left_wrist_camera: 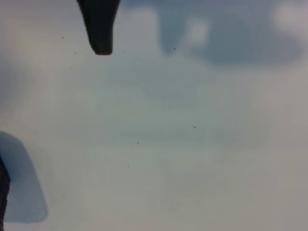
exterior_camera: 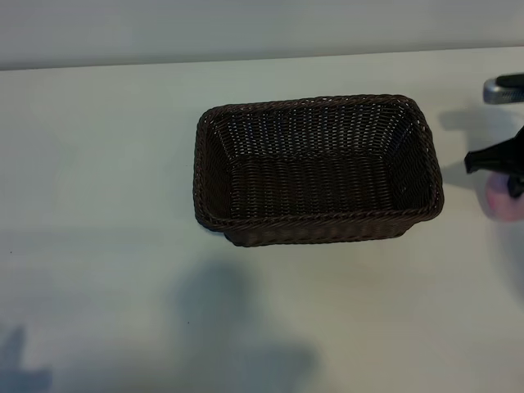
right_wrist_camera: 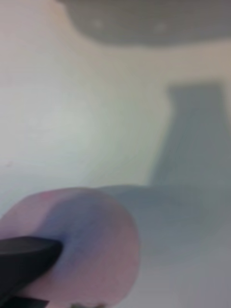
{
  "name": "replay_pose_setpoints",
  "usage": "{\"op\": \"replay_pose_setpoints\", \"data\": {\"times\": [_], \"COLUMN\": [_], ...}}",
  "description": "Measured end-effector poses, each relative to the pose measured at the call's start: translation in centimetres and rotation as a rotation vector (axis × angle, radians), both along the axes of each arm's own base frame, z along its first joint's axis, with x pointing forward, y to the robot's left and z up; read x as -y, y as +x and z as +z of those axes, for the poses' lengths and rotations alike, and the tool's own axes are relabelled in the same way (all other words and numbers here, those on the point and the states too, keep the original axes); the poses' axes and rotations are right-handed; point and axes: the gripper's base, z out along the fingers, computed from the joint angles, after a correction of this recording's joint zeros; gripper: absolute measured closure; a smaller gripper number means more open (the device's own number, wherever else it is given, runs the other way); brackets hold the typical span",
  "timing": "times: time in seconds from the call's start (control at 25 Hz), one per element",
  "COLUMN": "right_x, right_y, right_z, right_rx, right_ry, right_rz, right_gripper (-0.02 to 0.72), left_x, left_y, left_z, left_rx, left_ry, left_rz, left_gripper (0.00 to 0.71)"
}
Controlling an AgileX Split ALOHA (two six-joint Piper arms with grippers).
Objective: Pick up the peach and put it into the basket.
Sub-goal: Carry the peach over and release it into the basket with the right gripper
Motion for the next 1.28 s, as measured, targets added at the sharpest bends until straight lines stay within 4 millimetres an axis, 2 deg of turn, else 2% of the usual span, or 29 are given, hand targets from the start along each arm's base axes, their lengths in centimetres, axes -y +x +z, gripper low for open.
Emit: {"op": "replay_pose_setpoints", "data": {"times": [0.32,0.56,0.68,1.04,1.12,1.28], "right_x": [-0.1,-1.3,-3.1,-11.4,-12.7,-14.9], "right_y": [-2.4,-3.9,-4.0,-4.1,-3.9,-2.8], "right_z": [6.1,8.5,9.2,12.9,13.4,13.0], "right_rx": [0.141,0.192,0.191,0.268,0.281,0.262], "right_ry": [-0.012,0.021,0.057,0.137,0.144,0.153], "right_rz": [0.002,0.074,0.154,0.409,0.449,0.495], "right_gripper": [0.664,0.664,0.664,0.664,0.664,0.664], "left_x": [0.0,0.0,0.0,0.0,0.0,0.0], "left_y": [0.0,0.0,0.0,0.0,0.0,0.0], "left_z": [0.0,0.0,0.0,0.0,0.0,0.0], "left_rx": [0.0,0.0,0.0,0.0,0.0,0.0], "left_ry": [0.0,0.0,0.0,0.0,0.0,0.0], "left_rz": [0.0,0.0,0.0,0.0,0.0,0.0], "left_gripper": [0.212,0.212,0.212,0.212,0.212,0.212]}}
